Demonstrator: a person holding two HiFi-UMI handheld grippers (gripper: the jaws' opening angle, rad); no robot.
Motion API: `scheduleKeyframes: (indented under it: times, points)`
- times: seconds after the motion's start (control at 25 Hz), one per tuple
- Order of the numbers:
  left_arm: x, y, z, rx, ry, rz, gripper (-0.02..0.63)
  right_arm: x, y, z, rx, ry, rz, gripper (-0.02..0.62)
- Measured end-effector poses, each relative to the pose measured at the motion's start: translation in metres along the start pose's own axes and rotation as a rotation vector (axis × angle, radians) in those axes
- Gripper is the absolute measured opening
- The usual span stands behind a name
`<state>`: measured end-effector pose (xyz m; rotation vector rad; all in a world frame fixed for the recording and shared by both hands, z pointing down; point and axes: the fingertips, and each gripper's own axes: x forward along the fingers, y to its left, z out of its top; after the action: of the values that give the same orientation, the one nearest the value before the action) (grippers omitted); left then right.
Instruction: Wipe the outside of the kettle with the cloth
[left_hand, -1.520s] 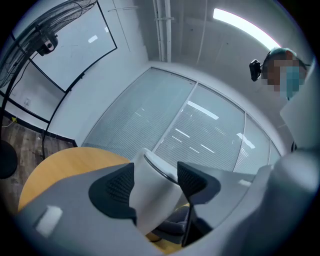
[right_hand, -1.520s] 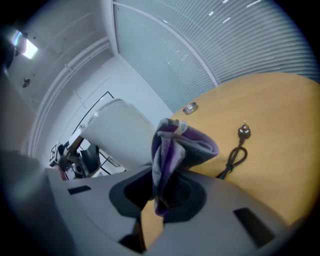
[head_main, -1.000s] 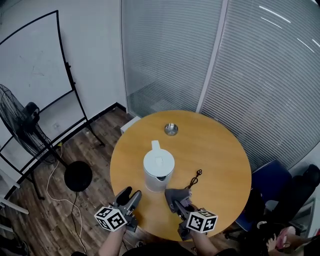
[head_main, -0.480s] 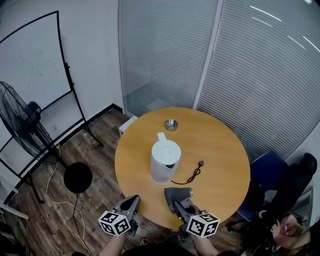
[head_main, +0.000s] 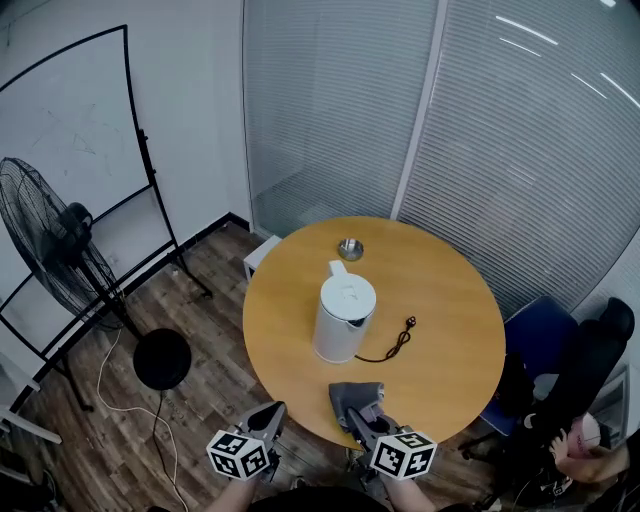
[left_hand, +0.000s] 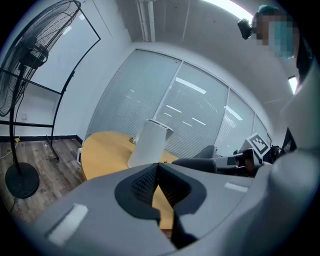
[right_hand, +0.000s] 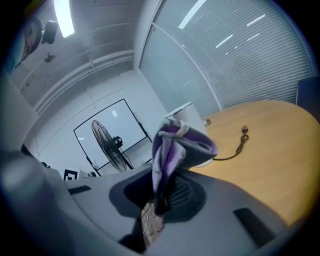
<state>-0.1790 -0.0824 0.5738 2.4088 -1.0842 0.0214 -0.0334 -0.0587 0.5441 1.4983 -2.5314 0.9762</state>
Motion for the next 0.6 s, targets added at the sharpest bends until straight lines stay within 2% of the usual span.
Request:
scheduleKeyframes:
  times: [0.6]
  points:
    - [-0.0073, -0.0009, -0.0056, 0.007, 0.015, -0.013, 0.011, 0.0032, 0.0089, -0.0093, -0.016, 0.015, -0.006, 0.041]
